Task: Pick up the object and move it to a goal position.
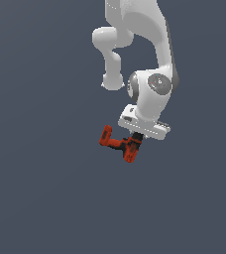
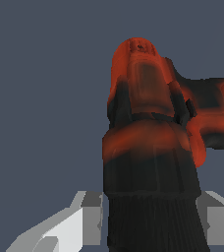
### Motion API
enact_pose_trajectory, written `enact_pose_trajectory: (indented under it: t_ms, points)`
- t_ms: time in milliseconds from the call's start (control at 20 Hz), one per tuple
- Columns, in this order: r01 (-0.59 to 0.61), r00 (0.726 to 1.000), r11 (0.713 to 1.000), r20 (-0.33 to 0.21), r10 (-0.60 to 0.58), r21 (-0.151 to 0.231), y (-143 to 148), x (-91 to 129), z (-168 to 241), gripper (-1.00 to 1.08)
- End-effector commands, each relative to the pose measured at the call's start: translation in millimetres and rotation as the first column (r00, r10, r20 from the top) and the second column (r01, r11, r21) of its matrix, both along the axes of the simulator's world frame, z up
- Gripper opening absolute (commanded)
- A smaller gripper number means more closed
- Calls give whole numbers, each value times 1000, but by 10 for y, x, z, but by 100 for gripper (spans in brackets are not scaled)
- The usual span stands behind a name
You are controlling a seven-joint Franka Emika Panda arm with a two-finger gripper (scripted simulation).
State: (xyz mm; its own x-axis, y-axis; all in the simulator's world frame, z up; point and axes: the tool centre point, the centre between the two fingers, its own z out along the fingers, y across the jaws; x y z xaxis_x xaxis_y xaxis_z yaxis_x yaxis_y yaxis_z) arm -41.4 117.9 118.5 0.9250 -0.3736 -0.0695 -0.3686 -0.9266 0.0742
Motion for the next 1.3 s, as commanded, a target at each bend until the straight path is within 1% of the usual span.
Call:
enact_pose_trajectory:
  t_ms: [0, 900, 1250]
  points:
    - [0, 1000, 1000, 8, 0, 2, 39, -47, 298, -100]
    - [0, 1000, 1000, 8, 0, 0, 333, -560, 2378, -100]
    - [0, 1000, 1000, 8, 0, 0, 433, -698, 3024, -100]
